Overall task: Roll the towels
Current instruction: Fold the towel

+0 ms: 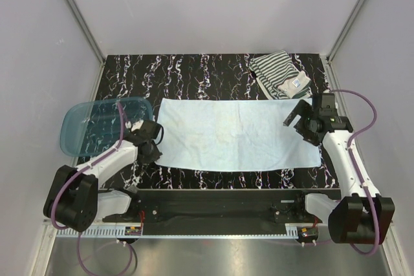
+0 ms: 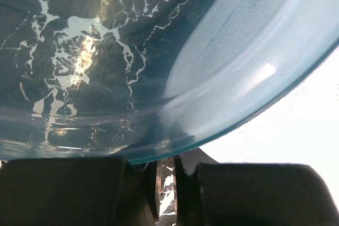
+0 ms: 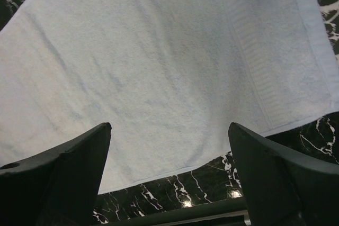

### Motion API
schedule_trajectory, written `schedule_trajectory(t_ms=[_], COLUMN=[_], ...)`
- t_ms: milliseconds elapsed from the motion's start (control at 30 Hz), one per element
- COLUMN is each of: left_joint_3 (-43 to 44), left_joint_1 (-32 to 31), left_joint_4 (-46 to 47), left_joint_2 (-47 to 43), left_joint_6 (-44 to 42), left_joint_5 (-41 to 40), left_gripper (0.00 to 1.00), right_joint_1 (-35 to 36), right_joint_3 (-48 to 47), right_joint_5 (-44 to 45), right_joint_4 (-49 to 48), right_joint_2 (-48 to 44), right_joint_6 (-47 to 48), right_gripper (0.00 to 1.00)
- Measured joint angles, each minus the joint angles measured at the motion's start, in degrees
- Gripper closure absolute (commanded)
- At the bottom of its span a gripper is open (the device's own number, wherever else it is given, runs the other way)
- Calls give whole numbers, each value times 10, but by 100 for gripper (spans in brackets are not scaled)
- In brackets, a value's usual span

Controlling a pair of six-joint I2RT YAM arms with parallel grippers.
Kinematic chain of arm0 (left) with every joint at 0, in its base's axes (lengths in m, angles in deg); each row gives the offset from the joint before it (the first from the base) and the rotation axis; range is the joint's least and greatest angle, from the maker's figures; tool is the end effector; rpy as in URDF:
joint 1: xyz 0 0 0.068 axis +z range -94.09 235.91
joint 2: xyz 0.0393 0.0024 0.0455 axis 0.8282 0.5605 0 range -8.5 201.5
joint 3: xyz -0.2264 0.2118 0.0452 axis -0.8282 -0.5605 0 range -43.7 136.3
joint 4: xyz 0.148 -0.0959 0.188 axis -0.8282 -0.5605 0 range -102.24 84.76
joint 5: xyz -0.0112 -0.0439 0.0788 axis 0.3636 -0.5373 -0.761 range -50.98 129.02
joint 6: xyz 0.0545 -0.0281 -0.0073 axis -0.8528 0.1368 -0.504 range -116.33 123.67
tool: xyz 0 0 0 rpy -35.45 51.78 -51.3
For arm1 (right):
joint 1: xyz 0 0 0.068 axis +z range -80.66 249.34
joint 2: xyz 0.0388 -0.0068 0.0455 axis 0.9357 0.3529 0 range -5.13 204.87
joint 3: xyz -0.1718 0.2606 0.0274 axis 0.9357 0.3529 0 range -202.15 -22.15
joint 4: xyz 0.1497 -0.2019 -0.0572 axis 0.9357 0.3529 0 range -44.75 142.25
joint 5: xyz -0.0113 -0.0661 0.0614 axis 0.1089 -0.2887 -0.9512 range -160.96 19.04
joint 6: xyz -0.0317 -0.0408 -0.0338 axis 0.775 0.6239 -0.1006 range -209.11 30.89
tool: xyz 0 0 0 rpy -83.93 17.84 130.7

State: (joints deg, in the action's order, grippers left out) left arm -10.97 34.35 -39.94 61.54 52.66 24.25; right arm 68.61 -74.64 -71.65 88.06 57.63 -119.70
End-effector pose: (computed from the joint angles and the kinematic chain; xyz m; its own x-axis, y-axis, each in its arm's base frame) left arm 0.1724 -0.0553 0.1892 -0.7933 -0.4711 -0.3857 -0.4823 0.8729 -0.0740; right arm 0.2006 -0.0019 0.3050 -0.6854 0.5175 -0.5122 0.4115 0.8557 0.3139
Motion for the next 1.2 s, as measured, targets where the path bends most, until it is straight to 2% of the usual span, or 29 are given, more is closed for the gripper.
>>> schedule_trajectory(t_ms=[67, 267, 300, 400, 567, 667, 967, 1000, 1067, 1200], left_joint_3=[0, 0, 0, 2, 14, 24, 25, 25, 25, 25], left_joint_1=[1, 1, 1, 1, 2, 5, 31, 33, 38, 47], left_joint_4=[4, 24, 26, 31, 39, 50, 87, 90, 95, 104], left_joint_2=[-1, -2, -2, -2, -3, -4, -4, -4, -4, -4], left_joint_6=[-11, -48, -54, -73, -91, -99, -105, -105, -105, -105], left_joint_5=[9, 54, 59, 91, 153, 183, 253, 257, 266, 280], left_gripper=[98, 97, 98, 98, 97, 97, 98, 98, 98, 99], right_joint_1=[-19, -164, -178, -232, -313, -316, -315, -315, -314, -306], right_joint_3=[0, 11, 18, 41, 43, 55, 74, 74, 74, 74], right_joint_5=[19, 32, 33, 30, 26, 23, 15, 15, 16, 22], right_joint_4=[11, 15, 15, 16, 7, -6, -14, -15, -15, -14], right_joint_2=[9, 41, 44, 55, 123, 151, 200, 200, 200, 211], right_joint_6=[-9, -32, -36, -41, -49, -55, -75, -76, -81, -86], right_gripper=[0, 1, 5, 11, 22, 28, 34, 42, 46, 65])
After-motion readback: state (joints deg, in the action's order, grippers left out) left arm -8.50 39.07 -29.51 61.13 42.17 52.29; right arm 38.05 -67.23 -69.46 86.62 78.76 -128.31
